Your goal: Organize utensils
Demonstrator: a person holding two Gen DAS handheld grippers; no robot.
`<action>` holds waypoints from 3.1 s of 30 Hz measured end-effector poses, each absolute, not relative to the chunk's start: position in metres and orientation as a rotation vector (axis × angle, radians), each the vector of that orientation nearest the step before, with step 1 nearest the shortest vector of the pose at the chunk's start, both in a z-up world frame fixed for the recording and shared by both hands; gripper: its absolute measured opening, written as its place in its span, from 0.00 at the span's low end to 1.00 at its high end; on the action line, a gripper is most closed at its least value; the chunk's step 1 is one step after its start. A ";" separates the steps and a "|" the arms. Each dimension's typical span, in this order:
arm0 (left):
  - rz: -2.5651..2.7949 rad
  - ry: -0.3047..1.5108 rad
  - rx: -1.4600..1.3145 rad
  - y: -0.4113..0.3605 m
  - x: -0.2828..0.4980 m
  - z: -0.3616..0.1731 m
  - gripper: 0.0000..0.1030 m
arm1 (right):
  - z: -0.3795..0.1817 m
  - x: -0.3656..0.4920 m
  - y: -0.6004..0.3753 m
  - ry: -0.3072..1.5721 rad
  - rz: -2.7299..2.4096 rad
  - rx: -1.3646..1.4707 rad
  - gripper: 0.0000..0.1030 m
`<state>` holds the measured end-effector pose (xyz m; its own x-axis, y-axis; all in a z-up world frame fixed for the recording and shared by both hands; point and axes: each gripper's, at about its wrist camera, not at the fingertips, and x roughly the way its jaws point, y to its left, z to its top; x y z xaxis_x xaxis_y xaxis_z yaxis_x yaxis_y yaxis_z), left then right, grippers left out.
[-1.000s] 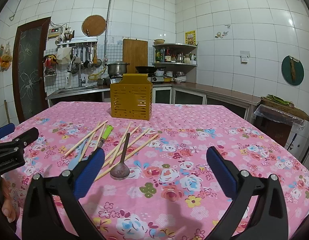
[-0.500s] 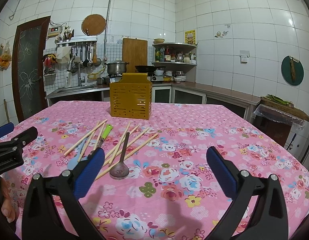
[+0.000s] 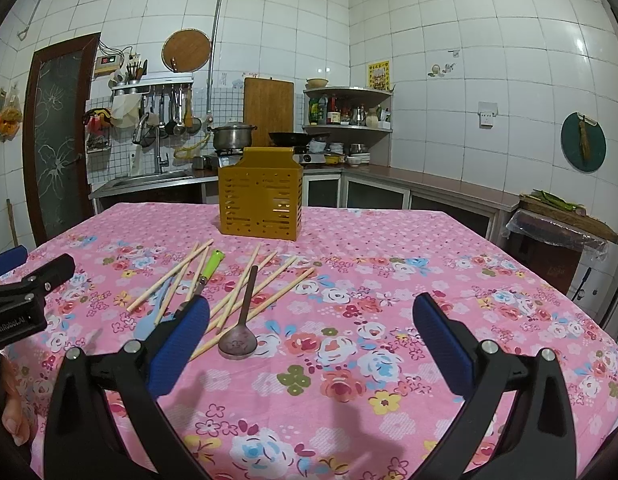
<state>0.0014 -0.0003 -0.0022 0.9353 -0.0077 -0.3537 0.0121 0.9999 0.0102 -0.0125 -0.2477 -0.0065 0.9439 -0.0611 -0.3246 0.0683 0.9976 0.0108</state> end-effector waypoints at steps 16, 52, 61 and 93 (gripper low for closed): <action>-0.011 0.360 0.010 0.000 0.001 -0.002 0.95 | -0.005 -0.013 -0.250 0.328 -0.072 0.026 0.96; -0.016 0.486 0.031 0.008 0.056 0.034 0.95 | 0.018 0.047 -0.252 0.453 -0.001 0.037 0.96; -0.073 0.674 0.010 0.007 0.142 0.019 0.95 | 0.012 0.122 -0.247 0.558 -0.080 -0.054 0.96; -0.154 0.961 -0.027 -0.028 0.271 -0.046 0.42 | -0.060 0.242 -0.259 0.984 -0.070 0.124 0.29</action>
<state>0.2710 -0.0280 -0.0456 0.5624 -0.1429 -0.8144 0.1186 0.9887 -0.0915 0.2421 -0.2590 -0.0595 0.5520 -0.0025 -0.8339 0.1149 0.9907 0.0731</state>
